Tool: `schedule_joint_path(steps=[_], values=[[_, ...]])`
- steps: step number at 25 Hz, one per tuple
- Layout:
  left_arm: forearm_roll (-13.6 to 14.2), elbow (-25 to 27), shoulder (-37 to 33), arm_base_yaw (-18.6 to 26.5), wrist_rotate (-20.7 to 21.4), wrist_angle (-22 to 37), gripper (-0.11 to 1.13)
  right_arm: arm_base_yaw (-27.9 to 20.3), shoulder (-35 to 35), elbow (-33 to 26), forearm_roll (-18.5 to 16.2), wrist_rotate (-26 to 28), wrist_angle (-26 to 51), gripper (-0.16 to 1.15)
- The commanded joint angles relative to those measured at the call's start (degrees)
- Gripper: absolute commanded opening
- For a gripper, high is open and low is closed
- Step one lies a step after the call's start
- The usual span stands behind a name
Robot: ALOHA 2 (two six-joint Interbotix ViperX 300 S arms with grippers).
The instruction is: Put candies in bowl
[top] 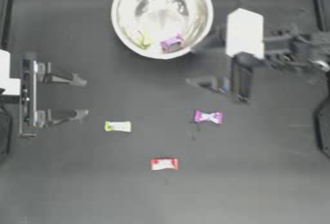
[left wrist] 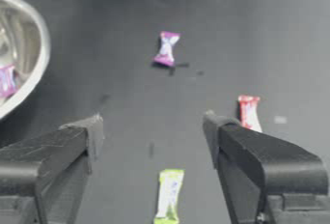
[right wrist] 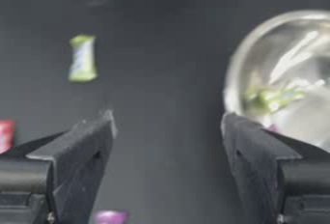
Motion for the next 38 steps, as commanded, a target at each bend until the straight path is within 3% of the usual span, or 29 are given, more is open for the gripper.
schedule_joint_path(steps=[1, 7, 11, 19, 28, 38], values=[[-0.1, -0.7, 0.4, 0.1, 0.2, 0.4, 0.95, 0.8, -4.8, 2.5, 1.8, 0.1, -0.1, 0.96], [0.2, -1.1, 0.5, 0.4, 0.3, 2.5, 0.95, 4.2, -10.6, 7.6, 2.2, 0.2, -0.4, 0.96], [0.3, -2.2, 1.9, 1.5, 0.2, 6.1, 0.95, 5.7, -15.6, 11.6, 4.7, 0.2, -1.8, 0.96], [3.9, -7.5, 12.2, 3.1, 0.2, 11.6, 0.96, 6.6, -23.8, 17.8, 8.1, 0.2, -4.3, 0.96], [7.1, -16.3, 26.5, 3.0, -0.1, 19.4, 0.97, 6.6, -24.9, 19.4, 8.3, 0.2, -6.0, 0.96], [8.0, -19.3, 35.2, 2.1, -3.2, 22.6, 1.01, 6.6, -24.9, 19.4, 8.3, 0.2, -6.8, 0.96]])
